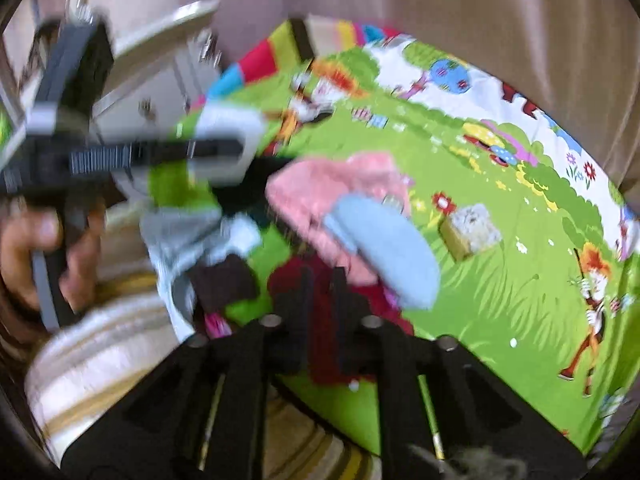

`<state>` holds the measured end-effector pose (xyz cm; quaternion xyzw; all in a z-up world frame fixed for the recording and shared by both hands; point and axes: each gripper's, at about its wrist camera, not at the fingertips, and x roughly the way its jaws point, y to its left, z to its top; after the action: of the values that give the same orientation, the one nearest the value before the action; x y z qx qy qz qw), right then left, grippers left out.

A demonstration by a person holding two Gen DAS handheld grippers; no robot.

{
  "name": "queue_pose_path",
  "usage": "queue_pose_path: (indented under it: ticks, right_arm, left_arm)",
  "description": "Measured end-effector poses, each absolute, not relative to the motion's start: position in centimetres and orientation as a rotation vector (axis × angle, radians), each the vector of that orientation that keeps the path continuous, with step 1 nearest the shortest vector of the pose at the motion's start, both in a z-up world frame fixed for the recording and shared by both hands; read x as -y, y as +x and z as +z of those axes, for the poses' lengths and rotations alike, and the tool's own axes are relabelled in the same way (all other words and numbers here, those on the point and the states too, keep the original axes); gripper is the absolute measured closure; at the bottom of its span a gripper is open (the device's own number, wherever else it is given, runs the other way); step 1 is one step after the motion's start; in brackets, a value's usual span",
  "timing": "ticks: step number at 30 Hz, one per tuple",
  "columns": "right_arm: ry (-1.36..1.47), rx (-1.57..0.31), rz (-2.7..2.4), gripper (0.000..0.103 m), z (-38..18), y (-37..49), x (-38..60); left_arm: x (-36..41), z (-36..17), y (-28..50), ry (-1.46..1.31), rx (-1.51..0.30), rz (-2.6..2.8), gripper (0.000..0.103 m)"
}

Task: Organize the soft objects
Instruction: 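Grasp the white foam block with the left tool while the right tool reaches the red pompom knit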

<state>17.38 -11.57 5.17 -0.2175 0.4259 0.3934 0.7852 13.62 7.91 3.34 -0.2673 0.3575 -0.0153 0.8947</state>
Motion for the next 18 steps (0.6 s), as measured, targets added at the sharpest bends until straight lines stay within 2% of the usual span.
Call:
queue_pose_path:
  ticks: [1,2,3,8,9,10,11,14,18]
  right_arm:
    - [-0.506,-0.924,0.850,0.040,4.5,17.1,11.3]
    - [-0.538,-0.935,0.855,0.017,3.8,16.6,11.2]
    - [-0.583,-0.942,0.858,0.015,2.8,16.2,10.9]
    - [-0.675,-0.950,0.824,0.017,-0.2,16.5,9.2]
    - [-0.685,-0.944,0.800,0.023,-0.7,16.9,9.0]
    - [-0.700,-0.940,0.773,0.048,-1.4,17.3,8.8]
    - [-0.687,-0.979,0.772,0.054,-2.2,18.1,8.7]
    - [-0.607,-0.965,0.780,0.064,-1.2,18.3,9.4]
    - [-0.461,-0.909,0.780,0.065,2.7,18.0,11.6]
  left_arm:
    - [-7.9,3.3,13.6,-0.554,-0.741,-0.032,0.056]
    - [-7.9,3.3,13.6,-0.554,-0.741,-0.034,0.056]
    - [-7.9,3.3,13.6,-0.554,-0.740,-0.034,0.056]
    - [-7.9,3.1,13.7,-0.555,-0.747,-0.029,0.056]
    - [-7.9,3.1,13.7,-0.555,-0.748,-0.028,0.056]
    - [-7.9,3.1,13.7,-0.556,-0.748,-0.027,0.056]
    - [-7.9,3.1,13.7,-0.555,-0.747,-0.026,0.056]
    - [-8.0,3.4,13.3,-0.553,-0.731,-0.021,0.056]
    - [-8.2,4.1,12.6,-0.563,-0.696,-0.011,0.056]
